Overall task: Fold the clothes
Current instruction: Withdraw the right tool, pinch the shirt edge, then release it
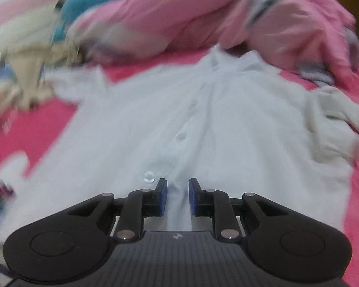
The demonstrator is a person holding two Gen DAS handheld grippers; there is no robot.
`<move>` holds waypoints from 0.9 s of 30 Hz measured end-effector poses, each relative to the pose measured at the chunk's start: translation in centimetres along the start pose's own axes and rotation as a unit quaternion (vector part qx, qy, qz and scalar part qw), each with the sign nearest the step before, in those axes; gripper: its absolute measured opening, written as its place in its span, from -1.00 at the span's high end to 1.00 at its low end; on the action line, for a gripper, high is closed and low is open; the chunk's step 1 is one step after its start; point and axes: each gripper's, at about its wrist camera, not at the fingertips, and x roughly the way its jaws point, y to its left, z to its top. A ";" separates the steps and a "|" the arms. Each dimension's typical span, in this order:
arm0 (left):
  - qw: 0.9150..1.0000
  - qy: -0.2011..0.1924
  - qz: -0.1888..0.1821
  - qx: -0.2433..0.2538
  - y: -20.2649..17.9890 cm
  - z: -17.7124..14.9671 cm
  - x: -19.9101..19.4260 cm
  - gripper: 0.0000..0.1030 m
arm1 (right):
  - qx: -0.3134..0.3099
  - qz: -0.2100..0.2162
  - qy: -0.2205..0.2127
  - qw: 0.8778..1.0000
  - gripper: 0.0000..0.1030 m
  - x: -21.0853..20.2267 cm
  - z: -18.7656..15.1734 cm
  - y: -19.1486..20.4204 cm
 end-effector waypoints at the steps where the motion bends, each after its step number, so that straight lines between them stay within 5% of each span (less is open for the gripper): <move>1: 1.000 -0.001 0.001 0.002 -0.1 0.3 0.2 -0.21 | 0.018 -0.003 -0.024 1.000 0.54 -2.3 -0.2 -0.8; 4: 1.000 -0.001 -0.006 0.004 -0.3 1.1 1.3 -0.21 | 0.085 -0.046 -0.078 0.992 0.17 -8.6 -1.6 -3.9; 8: 1.000 0.025 -0.005 0.002 -0.9 1.5 3.9 -0.21 | 0.212 -0.081 -0.071 0.971 0.17 -12.6 -5.5 -9.6; 14: 0.997 0.073 0.025 -0.005 -1.1 0.7 5.4 -0.20 | 0.295 -0.059 -0.042 0.953 0.17 -10.2 -9.3 -13.6; 18: 0.996 0.081 0.040 -0.002 -1.4 0.3 5.1 -0.20 | 0.293 -0.042 -0.056 0.954 0.17 -7.4 -8.0 -14.7; 21: 0.995 0.085 0.047 -0.002 -1.5 0.3 5.2 -0.20 | 0.278 -0.021 -0.051 0.959 0.51 -5.8 -7.1 -14.9; 22: 0.995 0.087 0.048 -0.001 -1.5 0.5 5.4 -0.20 | 0.272 -0.016 -0.049 0.961 0.99 -5.3 -6.9 -14.9; 27: 0.995 0.092 0.047 0.011 -1.6 0.5 5.4 -0.20 | 0.225 -0.058 -0.052 0.971 0.99 -5.6 -6.0 -14.6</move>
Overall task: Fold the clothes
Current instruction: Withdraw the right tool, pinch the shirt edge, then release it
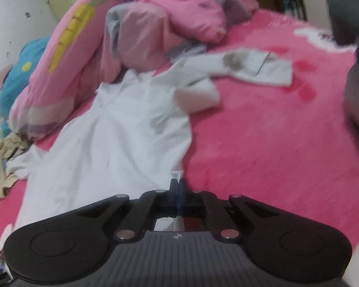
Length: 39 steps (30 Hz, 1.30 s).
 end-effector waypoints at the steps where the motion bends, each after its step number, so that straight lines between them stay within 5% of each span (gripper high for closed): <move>1: 1.000 0.001 -0.001 0.001 0.1 0.0 0.1 -0.20 | 0.005 -0.003 -0.003 1.000 0.99 0.0 0.2 -0.4; 6: 1.000 0.005 -0.002 0.007 0.1 0.0 0.1 -0.20 | 0.010 -0.002 -0.002 1.000 0.99 0.7 0.1 -1.8; 12: 1.000 0.004 -0.005 0.008 0.5 0.0 0.0 -0.20 | 0.087 0.024 -0.023 0.996 0.22 -5.3 -1.0 -4.4; 21: 1.000 0.004 -0.002 0.013 0.3 -0.1 0.0 -0.20 | 0.043 -0.001 0.009 0.999 0.39 -12.6 -9.4 -2.9; 24: 1.000 0.005 0.003 0.016 0.1 -0.1 -0.1 -0.20 | -0.050 -0.065 -0.005 0.997 0.50 -13.0 -10.7 -0.6; 28: 1.000 -0.004 0.020 0.014 0.0 0.3 -0.9 -0.20 | -0.144 -0.153 -0.040 0.977 0.50 -14.2 -11.1 2.9; 32: 0.999 -0.026 0.022 -0.004 0.3 0.6 -2.1 -0.21 | -0.173 -0.117 -0.100 0.973 0.50 -16.5 -12.1 5.0; 35: 1.000 -0.009 0.014 -0.023 0.5 0.9 -0.9 -0.21 | -0.180 -0.114 -0.053 0.975 0.50 -14.1 -13.9 4.5; 39: 0.999 0.005 0.024 -0.030 0.5 0.9 -0.2 -0.20 | -0.163 -0.128 -0.047 0.977 0.48 -13.4 -14.6 4.1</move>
